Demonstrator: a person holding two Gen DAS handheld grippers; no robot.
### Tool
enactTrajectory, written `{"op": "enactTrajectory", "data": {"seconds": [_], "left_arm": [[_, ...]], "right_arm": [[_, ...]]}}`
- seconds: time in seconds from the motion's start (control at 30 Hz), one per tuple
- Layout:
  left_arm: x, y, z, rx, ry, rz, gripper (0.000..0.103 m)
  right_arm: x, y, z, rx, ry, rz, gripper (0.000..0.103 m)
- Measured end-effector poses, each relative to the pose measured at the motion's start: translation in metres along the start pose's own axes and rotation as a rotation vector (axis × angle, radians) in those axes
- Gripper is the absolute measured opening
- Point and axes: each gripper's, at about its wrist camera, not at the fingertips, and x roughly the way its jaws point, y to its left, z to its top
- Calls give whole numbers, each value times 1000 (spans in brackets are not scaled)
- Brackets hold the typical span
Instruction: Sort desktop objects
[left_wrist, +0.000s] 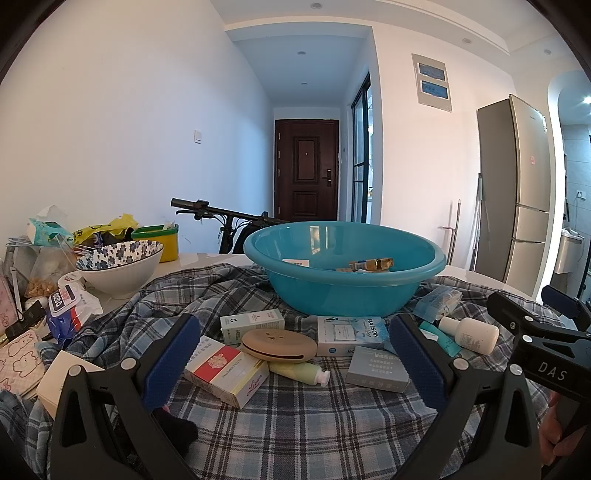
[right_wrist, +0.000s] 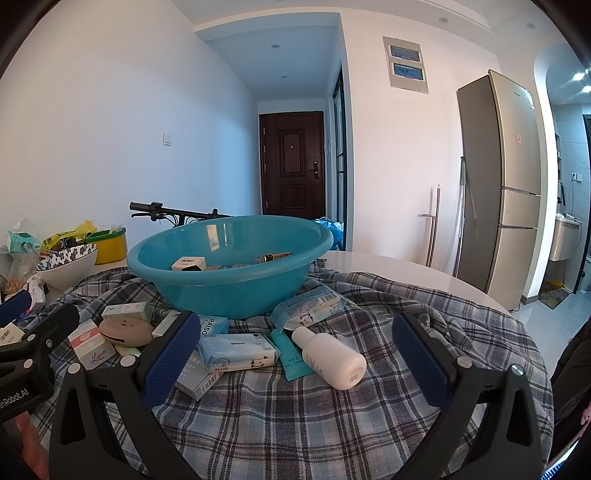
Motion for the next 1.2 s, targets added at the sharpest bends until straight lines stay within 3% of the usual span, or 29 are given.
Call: {"op": "enactTrajectory", "data": {"seconds": [0.27,0.9,1.2], "left_arm": [[2,4,1,-12,6,32,103],[10,0,1,-22,71,2,103],[2,-7,19,38,51,21,103]], "right_arm": [[0,0,0,0,0,0,103],[2,-2,-1,2,12,7,103],[5,-11,7,47,50,23,103]]}}
